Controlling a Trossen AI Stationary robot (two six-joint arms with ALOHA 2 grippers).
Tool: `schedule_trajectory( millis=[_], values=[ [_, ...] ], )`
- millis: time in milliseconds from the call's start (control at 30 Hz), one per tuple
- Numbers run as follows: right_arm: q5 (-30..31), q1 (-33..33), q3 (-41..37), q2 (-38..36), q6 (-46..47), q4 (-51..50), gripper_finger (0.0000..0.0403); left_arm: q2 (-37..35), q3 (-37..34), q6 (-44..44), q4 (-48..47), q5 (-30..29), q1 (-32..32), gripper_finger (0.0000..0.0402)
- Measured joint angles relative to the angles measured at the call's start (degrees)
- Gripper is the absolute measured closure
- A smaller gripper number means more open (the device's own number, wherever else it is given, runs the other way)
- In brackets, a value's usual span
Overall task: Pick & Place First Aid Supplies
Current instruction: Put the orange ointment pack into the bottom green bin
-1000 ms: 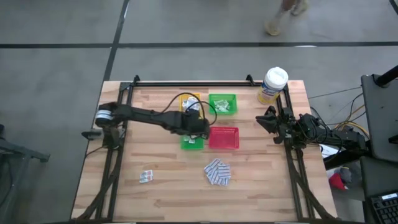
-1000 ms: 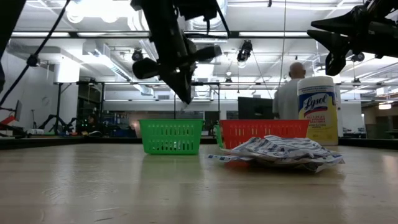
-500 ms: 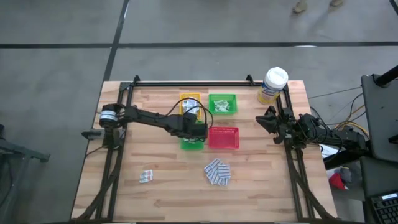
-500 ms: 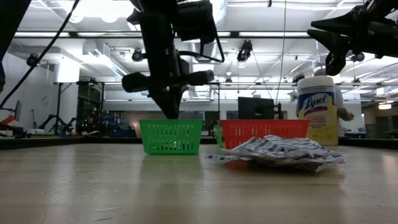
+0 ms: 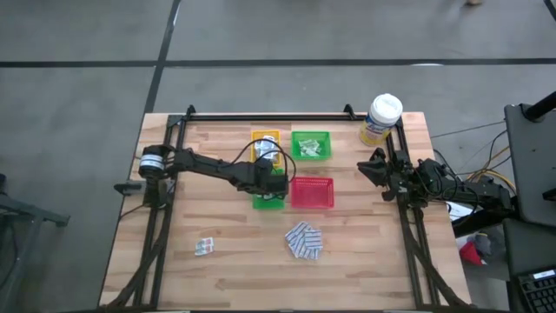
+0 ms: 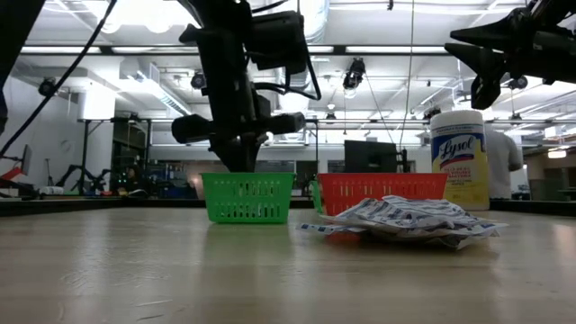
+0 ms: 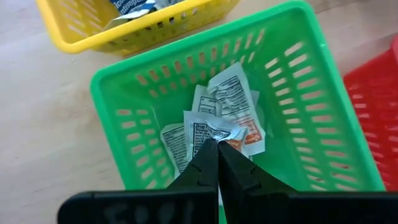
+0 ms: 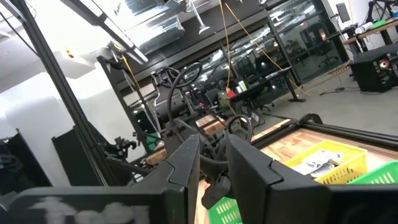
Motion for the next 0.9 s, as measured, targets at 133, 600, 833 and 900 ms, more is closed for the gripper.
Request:
schedule_trajectory(
  millis=[133,600,833,900],
  values=[
    [0.0,0.0,0.0,0.0,0.0,0.0,0.0332,0.0,0.0,0.4,0.6,0.0,0.0,0.0401],
    [0.0,0.0,0.0,0.0,0.0,0.0,0.0323,-0.2,0.0,3.8,1.0,0.1,0.0,0.0306],
    [0.0,0.0,0.0,0.0,0.0,0.0,0.0325,-6.6,2.3,15.0,-0.7,2.9,0.3,0.0281],
    [0.0,0.0,0.0,0.0,0.0,0.0,0.0329,-9.2,2.6,16.2,-0.7,3.0,0.2,0.0281]
  ],
)
